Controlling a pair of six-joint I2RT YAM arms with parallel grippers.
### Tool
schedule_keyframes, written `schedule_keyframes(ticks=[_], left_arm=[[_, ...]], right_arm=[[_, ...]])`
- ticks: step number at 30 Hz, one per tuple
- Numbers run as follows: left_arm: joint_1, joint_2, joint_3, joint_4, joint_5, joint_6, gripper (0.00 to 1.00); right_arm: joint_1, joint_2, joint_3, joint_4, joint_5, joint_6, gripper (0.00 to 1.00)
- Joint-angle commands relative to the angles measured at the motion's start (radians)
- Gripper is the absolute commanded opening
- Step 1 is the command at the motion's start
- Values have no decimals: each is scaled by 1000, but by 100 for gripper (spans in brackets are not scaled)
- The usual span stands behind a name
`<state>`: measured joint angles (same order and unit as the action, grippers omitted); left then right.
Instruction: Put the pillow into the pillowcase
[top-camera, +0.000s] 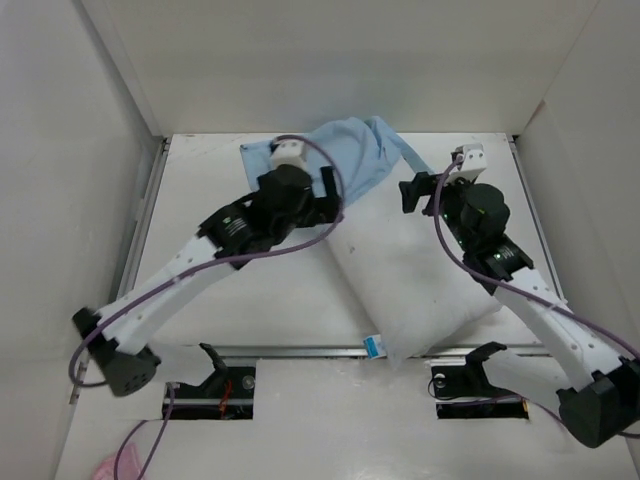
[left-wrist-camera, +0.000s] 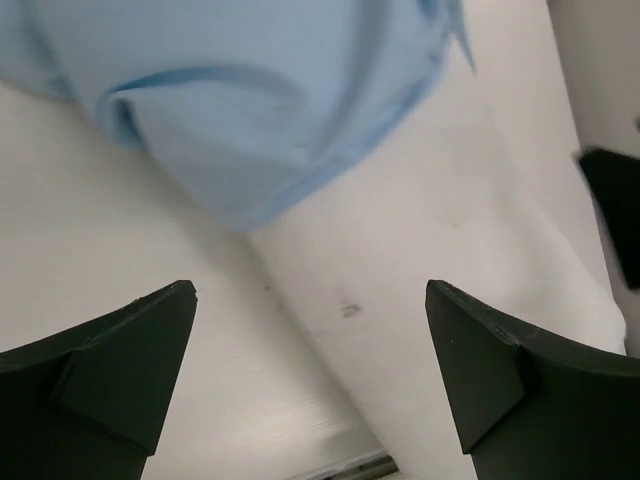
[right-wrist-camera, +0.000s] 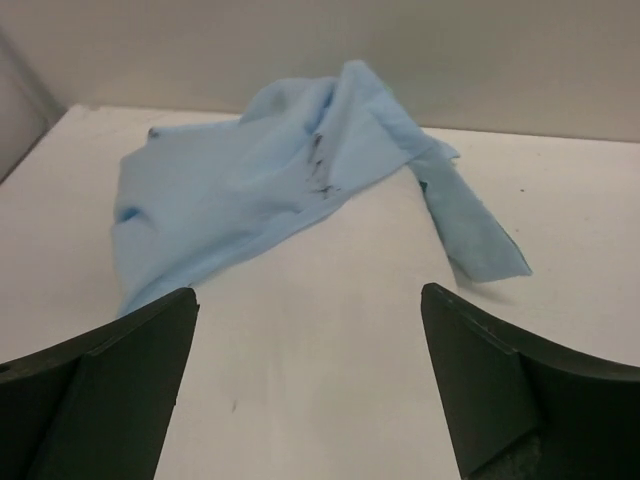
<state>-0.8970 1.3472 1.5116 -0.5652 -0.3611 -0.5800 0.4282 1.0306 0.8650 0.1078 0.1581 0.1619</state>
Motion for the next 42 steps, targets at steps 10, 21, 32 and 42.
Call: schedule_keyframes(ticks=[10,21,32,42], left_arm=[[306,-283,-465,106,132,-81,100],[382,-292,-516,126,174,-15,100],[356,-168,-677,537,363,43,100],[345,130,-464,697,277,193,100]], right_arm=[[334,351,273,-447,43,-275,100],[261,801,614,-562,202,-153,0],[120,444,758,-485,-126,-220,0],[92,425,790,-559,-202,-263,0]])
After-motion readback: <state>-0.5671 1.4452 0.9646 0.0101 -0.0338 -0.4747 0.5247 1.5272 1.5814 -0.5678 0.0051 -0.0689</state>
